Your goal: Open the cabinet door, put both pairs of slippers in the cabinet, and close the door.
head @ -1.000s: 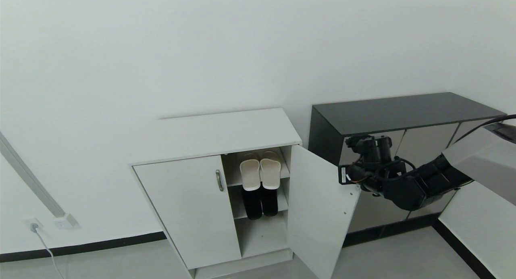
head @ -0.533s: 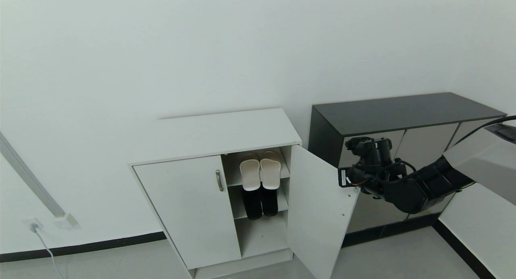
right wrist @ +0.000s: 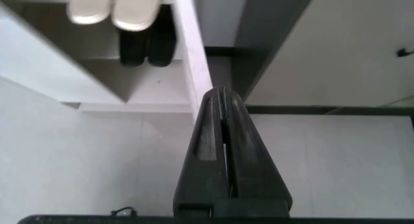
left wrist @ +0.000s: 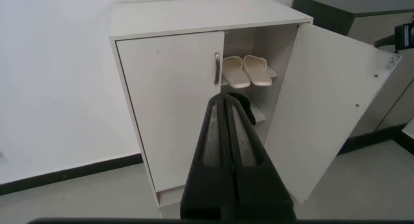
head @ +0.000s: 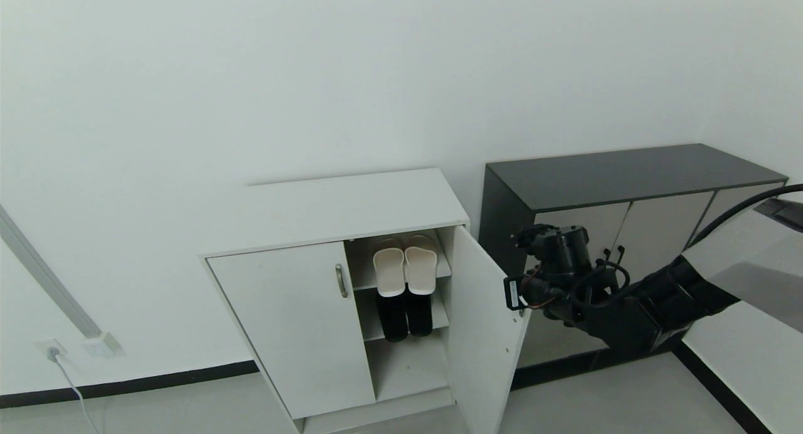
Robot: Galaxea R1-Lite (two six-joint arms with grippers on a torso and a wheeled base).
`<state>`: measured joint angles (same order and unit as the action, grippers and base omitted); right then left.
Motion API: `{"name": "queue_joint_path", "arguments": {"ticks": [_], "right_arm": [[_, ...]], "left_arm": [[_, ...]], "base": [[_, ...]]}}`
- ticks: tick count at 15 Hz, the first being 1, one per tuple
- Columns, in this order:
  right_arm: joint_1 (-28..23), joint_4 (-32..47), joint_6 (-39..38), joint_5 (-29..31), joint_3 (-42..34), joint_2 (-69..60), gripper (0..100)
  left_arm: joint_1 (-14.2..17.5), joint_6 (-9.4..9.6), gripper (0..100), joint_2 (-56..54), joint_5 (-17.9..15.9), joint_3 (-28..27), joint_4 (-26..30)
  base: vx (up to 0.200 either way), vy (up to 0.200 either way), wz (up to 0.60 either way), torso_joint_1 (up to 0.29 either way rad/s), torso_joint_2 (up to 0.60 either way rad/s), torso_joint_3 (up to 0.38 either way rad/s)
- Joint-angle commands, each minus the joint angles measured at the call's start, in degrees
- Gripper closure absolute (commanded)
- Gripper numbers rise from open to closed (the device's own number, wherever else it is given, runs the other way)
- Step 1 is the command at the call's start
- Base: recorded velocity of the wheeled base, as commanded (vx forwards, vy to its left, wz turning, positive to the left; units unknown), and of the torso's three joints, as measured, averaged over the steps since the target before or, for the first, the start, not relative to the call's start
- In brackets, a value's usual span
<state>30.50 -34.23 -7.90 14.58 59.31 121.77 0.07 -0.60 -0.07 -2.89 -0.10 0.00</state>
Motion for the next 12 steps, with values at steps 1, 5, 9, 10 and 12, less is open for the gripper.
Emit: {"name": "queue_joint_path", "arguments": {"ticks": [1,5,9,10,12], "right_arm": [[3.34,-0.13,-1.33,0.19,-0.51,-1.01,100],[10.46,-0.13,-3.35,0.19,-1.12,-2.15,100],[14.15,-0.40,-5.72,-0.25,-2.35,-6.28,100],[14.67,-0.31,-5.55,-0.25,-3.15,-7.25,100],[15.11,-0.40,-3.88,-0.25,-4.38,-8.66,100]], "left_arm": [[-0.07,-0.02,100,0.07,-0.01,0.01,0.00],[0.01,-0.02,100,0.07,-0.01,0.01,0.00],[0.01,-0.02,100,0.07,-0.01,0.01,0.00],[0.01,-0.02,100,0.07,-0.01,0.01,0.00],[0.01,-0.02,100,0.07,-0.01,0.01,-0.09]], "base": [[0.000,0.000,0.00,0.000,0.00,0.000],[0.000,0.000,0.00,0.000,0.00,0.000],[0.000,0.000,0.00,0.000,0.00,0.000],[0.000,0.000,0.00,0.000,0.00,0.000],[0.000,0.000,0.00,0.000,0.00,0.000]]}}
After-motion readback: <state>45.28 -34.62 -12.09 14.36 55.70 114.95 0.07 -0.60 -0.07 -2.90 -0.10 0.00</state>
